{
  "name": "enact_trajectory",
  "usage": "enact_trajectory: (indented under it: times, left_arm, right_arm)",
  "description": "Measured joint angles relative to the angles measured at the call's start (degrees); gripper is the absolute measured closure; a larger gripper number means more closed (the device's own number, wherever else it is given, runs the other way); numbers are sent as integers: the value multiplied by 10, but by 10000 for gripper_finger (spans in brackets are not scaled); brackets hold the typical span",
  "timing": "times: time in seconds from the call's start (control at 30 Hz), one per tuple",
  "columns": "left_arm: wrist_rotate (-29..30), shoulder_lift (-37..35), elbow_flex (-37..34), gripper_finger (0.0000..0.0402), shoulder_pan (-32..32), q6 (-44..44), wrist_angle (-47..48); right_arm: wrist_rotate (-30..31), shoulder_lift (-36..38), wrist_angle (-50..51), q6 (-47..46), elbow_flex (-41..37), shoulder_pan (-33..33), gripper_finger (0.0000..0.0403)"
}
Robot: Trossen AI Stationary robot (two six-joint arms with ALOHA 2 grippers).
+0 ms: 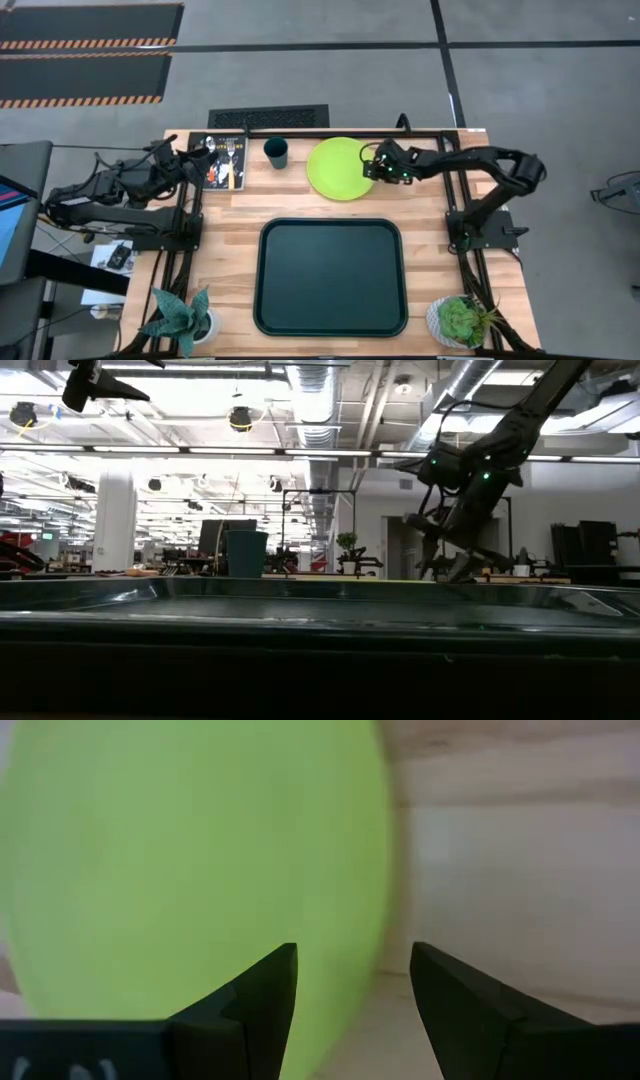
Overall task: Pick and place plate/cup/fork/spoon on tray
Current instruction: Put the light green plate on the green serving tray
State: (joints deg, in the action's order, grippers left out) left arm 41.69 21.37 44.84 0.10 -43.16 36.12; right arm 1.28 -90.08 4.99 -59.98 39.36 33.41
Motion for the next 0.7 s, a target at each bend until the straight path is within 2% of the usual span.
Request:
enact_trajectory:
  times: [0.27, 0.37, 0.53, 0.6, 0.7]
  left_arm:
    - [0, 0, 0, 119, 0, 0, 0]
    - [2, 0, 0, 119, 0, 3, 1]
    - [9, 0, 0, 119, 0, 4, 3]
    - [9, 0, 0, 119, 0, 6, 5]
    - [11, 0, 0, 119, 0, 12, 5]
  right_arm:
    - [-21, -69, -102, -46, 2, -6, 191]
    - [-22, -79, -117, -51, 2, -7, 236]
    - [-33, -84, -129, -40, 2, -1, 370]
    - [-44, -86, -142, -31, 3, 1, 387]
    - [-75, -88, -163, -27, 1, 5, 384]
